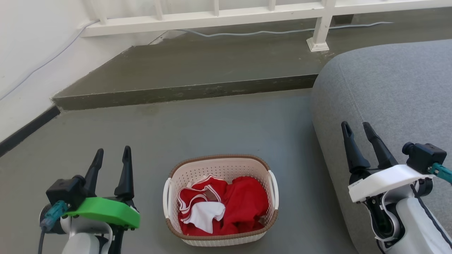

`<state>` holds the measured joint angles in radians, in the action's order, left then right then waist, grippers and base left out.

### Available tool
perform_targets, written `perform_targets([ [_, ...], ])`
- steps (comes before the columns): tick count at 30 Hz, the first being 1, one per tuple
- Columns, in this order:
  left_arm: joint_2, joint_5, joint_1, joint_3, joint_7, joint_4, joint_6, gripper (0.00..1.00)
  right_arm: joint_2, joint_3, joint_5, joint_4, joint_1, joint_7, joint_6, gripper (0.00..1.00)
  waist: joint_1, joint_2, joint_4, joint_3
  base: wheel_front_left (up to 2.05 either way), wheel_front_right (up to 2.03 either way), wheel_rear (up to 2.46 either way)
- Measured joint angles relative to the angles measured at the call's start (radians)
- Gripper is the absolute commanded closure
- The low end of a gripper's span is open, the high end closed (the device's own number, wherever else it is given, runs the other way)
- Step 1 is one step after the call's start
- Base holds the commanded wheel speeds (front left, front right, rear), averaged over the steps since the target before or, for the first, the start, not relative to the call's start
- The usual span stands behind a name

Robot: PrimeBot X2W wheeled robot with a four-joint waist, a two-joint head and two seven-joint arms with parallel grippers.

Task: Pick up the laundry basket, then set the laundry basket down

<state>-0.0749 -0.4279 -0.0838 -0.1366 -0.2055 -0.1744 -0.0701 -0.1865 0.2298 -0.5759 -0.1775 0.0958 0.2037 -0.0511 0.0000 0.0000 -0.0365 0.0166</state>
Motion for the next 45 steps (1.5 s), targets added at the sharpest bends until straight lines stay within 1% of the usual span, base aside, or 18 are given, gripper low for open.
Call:
perform_targets([
  [4,0.001,0.053,-0.001,-0.004,-0.015,0.007,0.000,0.00,0.000,0.002,0.053,0.005,0.001,0.016,0.002,0.00,0.0000,0.0000,-0.001,0.002,0.00,0.00,0.00],
  [6,0.001,0.084,-0.003,-0.007,-0.017,0.012,0.000,0.00,0.000,0.003,0.082,0.007,0.003,0.021,0.009,0.00,0.0000,0.0000,-0.001,0.003,0.00,0.00,0.00],
  [14,0.005,0.176,-0.019,-0.021,-0.046,0.023,0.000,0.00,0.000,0.012,0.172,0.010,0.016,0.047,0.009,0.00,0.0000,0.0000,-0.003,0.009,0.00,0.00,0.00],
  [29,0.021,0.185,-0.020,-0.011,-0.046,0.023,-0.001,0.00,0.020,-0.010,0.181,0.008,0.019,0.048,0.007,0.00,0.0000,0.0000,-0.004,0.018,0.00,0.00,0.00],
  [33,0.021,0.185,-0.020,-0.002,-0.046,0.022,-0.002,0.00,0.025,-0.015,0.189,0.006,0.019,0.048,-0.001,0.00,0.0000,0.0000,-0.005,0.023,0.00,0.00,0.00],
  [45,0.024,0.185,-0.037,0.004,-0.046,0.026,-0.008,0.00,0.033,-0.033,0.200,-0.003,0.020,0.048,-0.002,0.00,0.0000,0.0000,-0.015,0.094,0.00,0.00,0.00],
])
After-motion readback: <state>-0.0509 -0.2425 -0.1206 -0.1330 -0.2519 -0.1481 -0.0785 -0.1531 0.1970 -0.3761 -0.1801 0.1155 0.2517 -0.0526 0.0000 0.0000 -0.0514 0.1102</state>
